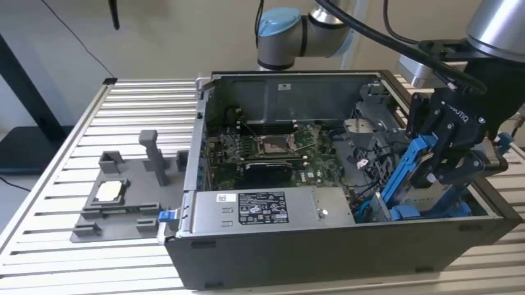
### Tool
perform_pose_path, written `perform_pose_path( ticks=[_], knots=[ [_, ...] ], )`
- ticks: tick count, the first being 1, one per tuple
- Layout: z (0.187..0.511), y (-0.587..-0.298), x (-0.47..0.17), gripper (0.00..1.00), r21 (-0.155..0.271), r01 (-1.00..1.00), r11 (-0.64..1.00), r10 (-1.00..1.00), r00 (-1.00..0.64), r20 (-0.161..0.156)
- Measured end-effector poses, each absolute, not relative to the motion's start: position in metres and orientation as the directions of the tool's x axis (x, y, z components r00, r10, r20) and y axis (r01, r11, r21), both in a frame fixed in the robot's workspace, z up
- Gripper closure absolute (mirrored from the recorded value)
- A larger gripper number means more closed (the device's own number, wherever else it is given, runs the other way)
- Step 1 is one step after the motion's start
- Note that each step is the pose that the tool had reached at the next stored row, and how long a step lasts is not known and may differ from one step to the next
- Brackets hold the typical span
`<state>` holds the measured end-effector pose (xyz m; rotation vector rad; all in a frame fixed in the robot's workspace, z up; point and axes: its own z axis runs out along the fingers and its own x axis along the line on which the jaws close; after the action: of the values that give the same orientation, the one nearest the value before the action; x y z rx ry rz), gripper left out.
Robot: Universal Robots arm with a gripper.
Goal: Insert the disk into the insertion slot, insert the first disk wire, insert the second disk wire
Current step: 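Insert the disk into the insertion slot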
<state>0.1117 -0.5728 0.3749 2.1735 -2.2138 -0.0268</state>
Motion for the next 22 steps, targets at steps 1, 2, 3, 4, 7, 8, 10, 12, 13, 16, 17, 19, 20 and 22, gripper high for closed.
perform_pose_path(
  ticks=[1,2,3,4,7,8,10,12,13,16,17,19,20,22],
  knots=[
    [0.3748,-0.5728,0.1117,0.67,0.04,-0.999,0.019,-1.0,-0.018,0.016],
    [0.3747,-0.5728,0.1117,0.67,0.04,-0.999,0.019,-1.0,-0.018,0.016],
    [0.3747,-0.5728,0.1117,0.67,0.04,-0.999,0.019,-1.0,-0.018,0.015],
    [0.3747,-0.5728,0.1117,0.67,0.04,-0.999,0.019,-1.0,-0.018,0.015],
    [0.3746,-0.5728,0.1117,0.59,0.04,-0.999,0.019,-1.0,-0.018,0.015],
    [0.3746,-0.5728,0.1117,0.53,0.04,-0.999,0.019,-1.0,-0.018,0.016],
    [0.3745,-0.5728,0.1117,0.53,0.04,-0.999,0.019,-1.0,-0.018,0.016],
    [0.3744,-0.5728,0.1117,0.47,0.04,-0.999,0.019,-1.0,-0.018,0.016],
    [0.3744,-0.5728,0.1117,0.47,0.04,-0.999,0.019,-1.0,-0.018,0.016],
    [0.375,-0.5728,0.1117,0.47,0.04,-0.999,0.019,-1.0,-0.018,0.016],
    [0.3755,-0.5728,0.1117,0.47,0.04,-0.999,0.019,-1.0,-0.018,0.016],
    [0.3774,-0.5726,0.1118,0.47,0.039,-0.999,0.019,-1.0,-0.018,0.016],
    [0.3788,-0.5725,0.1117,0.47,0.038,-0.999,0.019,-1.0,-0.018,0.016],
    [0.3825,-0.572,0.1117,0.47,0.036,-0.999,0.019,-1.0,-0.018,0.016]
  ],
)
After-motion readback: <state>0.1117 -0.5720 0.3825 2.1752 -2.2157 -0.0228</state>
